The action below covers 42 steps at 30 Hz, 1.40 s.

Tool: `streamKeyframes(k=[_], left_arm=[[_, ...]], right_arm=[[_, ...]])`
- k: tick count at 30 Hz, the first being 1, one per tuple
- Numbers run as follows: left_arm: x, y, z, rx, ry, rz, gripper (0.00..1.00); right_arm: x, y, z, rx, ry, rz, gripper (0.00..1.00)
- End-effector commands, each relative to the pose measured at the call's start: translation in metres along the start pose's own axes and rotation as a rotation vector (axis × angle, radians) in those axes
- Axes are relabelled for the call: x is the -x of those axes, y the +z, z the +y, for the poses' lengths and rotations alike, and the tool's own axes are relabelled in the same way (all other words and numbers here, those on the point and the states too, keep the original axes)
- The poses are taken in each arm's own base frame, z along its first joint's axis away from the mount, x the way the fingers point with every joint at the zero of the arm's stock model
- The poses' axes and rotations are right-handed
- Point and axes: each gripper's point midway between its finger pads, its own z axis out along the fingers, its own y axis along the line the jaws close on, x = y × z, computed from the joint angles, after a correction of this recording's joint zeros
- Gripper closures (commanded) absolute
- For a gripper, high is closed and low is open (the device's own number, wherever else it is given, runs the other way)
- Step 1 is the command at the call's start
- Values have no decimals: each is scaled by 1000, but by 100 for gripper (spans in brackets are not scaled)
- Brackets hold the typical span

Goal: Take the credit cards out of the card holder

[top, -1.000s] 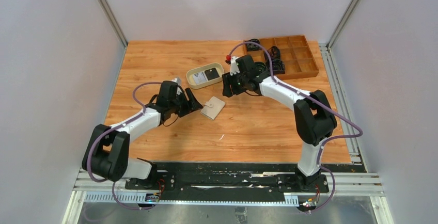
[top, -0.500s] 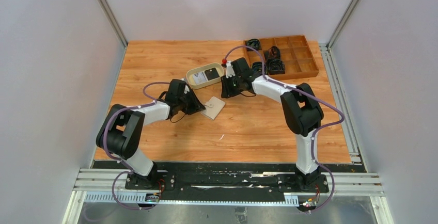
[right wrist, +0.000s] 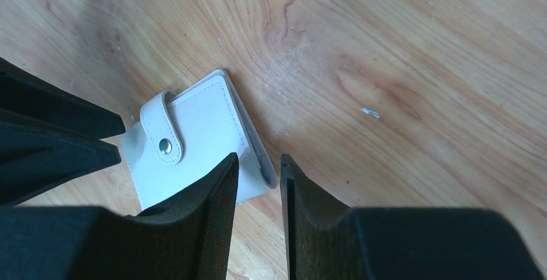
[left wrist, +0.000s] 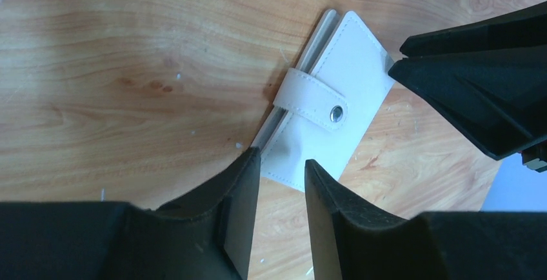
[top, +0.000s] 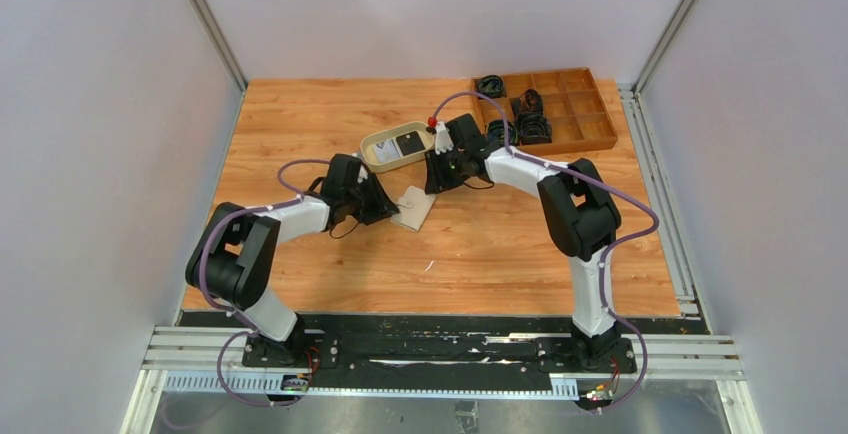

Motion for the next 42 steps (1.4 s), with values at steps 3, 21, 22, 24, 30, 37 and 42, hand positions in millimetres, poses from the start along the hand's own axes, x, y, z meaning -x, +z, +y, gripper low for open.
streamKeyframes(k=[3,21,22,24,30,37,42], left_arm=[[0,-17,0,56,32,12,57],[-32,5,4,47,-44,61,58],[-30,8,5,53,-40,53,58],[-23,14,4,59,-28,43,58],[3,34,-10,60,14,8,60],[53,51,-46,20,90,-82,59],[89,43,-70,-49,178,-155,53]], right_arm=[[-4,6,-1,36,20,8,66],[-26,3,-2,36,43,38,66],[-29,2,-1,37,45,42,66],[-36,-2,0,37,53,52,66],[-57,-25,8,32,99,63,66],[-89,-55,46,101,155,81,66],[-85,-75,57,89,88,75,65]])
